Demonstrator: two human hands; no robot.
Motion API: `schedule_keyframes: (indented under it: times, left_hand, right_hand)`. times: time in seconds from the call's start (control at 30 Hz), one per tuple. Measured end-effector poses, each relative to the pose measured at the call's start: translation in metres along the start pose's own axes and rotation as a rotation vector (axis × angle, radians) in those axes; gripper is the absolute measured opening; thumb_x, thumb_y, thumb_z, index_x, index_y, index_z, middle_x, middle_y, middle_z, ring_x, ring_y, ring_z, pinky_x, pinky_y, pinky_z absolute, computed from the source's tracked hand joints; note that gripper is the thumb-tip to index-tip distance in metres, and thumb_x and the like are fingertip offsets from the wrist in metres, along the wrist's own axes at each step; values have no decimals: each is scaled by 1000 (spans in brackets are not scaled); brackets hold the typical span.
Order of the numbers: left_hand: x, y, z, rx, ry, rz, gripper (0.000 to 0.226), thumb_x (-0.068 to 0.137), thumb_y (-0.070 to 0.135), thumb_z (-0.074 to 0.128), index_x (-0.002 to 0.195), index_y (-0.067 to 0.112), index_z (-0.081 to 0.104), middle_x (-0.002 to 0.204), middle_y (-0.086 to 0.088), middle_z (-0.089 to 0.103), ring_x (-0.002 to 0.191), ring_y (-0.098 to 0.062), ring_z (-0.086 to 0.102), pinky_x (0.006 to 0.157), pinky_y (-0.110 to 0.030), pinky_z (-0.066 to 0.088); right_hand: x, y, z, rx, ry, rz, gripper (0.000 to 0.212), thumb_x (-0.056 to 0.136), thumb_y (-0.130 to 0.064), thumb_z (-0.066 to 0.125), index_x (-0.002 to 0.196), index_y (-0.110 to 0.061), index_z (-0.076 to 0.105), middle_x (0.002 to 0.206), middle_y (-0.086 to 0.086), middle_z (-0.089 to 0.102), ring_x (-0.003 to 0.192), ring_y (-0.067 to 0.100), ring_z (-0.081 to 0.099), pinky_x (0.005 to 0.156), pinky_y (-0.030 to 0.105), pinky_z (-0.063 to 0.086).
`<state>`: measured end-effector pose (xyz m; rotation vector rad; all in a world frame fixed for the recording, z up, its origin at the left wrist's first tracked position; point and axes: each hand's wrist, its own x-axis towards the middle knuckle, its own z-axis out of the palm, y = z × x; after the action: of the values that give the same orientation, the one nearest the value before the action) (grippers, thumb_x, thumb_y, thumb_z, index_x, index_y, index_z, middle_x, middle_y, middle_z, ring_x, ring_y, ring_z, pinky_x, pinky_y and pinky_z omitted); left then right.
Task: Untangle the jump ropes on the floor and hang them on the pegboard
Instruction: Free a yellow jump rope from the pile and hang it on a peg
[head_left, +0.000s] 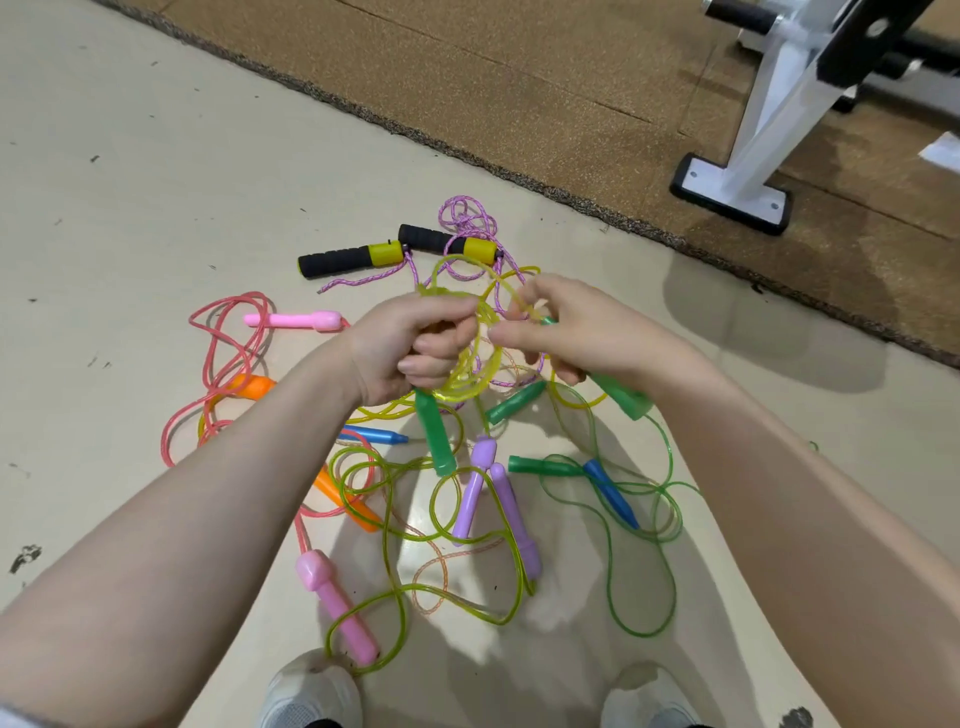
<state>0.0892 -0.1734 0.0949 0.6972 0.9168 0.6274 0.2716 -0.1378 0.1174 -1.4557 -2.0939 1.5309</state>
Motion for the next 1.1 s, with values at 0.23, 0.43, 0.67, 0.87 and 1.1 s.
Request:
schedule_keyframes:
  times: [0.23, 0.43, 0.67, 0.87, 1.1]
  left_hand:
    - [1, -2, 10, 92, -299, -174, 53, 42, 66, 79, 41, 20, 53, 32, 14, 32, 23, 1, 26, 32, -10, 19]
    - [-1, 3, 6, 30, -259, -143, 65, 42, 86, 61, 41, 21, 50, 31, 15, 30, 23, 3, 23, 31, -9, 18]
    - [1, 9, 6, 242, -111, -279, 86, 75, 79, 2, 40, 14, 46, 34, 6, 25, 25, -5, 16, 37, -17, 7]
    - [6, 6, 17, 286, -17, -132, 85, 62, 88, 44, 84, 8, 61, 74, -16, 39, 63, -14, 28, 60, -34, 8]
    - [2, 11, 15, 272, -3, -126, 87, 76, 76, 11, 54, 4, 54, 38, 0, 28, 28, -12, 19, 37, -18, 17]
  right_hand:
    - [-1, 16, 11, 338, -260, -93, 65, 78, -30, 65, 136, -31, 37, 120, 10, 55, 49, 18, 42, 41, 18, 37]
    - [-6, 11, -7, -40, -413, 250, 72, 68, -77, 50, 103, -16, 66, 103, 15, 69, 40, 15, 38, 45, 23, 34]
    - [-2, 24, -8, -36, -270, 75, 97, 67, -59, 71, 145, -25, 25, 149, -8, 32, 136, 5, 32, 113, 29, 27]
    - [-1, 6, 16, 290, -384, -161, 48, 69, -22, 75, 112, -18, 55, 104, -5, 67, 101, 8, 63, 96, 28, 48]
    - [5, 11, 22, 166, -111, -227, 12, 88, -25, 59, 83, -18, 50, 68, -7, 68, 68, 18, 52, 55, 29, 41]
